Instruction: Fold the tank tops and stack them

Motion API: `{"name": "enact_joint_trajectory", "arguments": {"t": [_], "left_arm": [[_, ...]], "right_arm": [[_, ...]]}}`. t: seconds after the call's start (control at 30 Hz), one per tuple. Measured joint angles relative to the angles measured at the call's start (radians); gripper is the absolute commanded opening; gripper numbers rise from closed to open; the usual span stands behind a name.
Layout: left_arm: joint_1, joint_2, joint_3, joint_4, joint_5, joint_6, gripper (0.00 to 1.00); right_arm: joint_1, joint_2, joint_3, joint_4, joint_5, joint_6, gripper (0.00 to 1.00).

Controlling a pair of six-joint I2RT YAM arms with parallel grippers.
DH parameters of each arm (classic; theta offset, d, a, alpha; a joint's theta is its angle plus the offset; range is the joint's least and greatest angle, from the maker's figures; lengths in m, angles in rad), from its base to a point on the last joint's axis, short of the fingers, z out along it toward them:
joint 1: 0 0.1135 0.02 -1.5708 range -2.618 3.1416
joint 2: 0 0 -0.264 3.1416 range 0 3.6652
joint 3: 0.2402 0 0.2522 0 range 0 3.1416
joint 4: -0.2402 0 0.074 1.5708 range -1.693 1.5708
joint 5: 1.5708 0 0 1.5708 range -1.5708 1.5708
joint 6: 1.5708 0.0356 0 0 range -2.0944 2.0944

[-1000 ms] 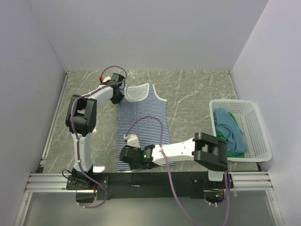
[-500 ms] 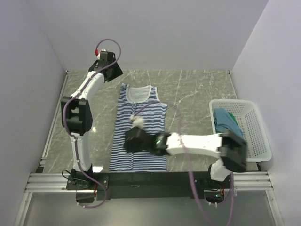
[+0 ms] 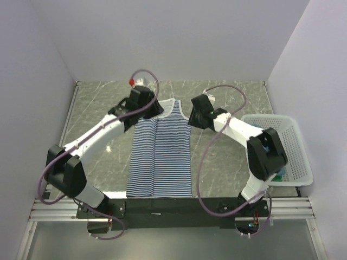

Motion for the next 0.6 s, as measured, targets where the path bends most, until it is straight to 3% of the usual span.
{"name": "enact_joint_trajectory", "arguments": {"t": [0.3,0.6], "left_arm": [[-0.267,-0.246,-0.378,0.04,-0.027,-0.082,0.4],[-0.482,-0.312,-0.548,0.07,-0.064,-0.17,0.39]], "right_arm": [[-0.108,0.299,0.249,-0.035,-0.064,-0.068,0.45],[-0.108,0.417,0.325,-0.06,-0.067,-0.07,0.43]]}}
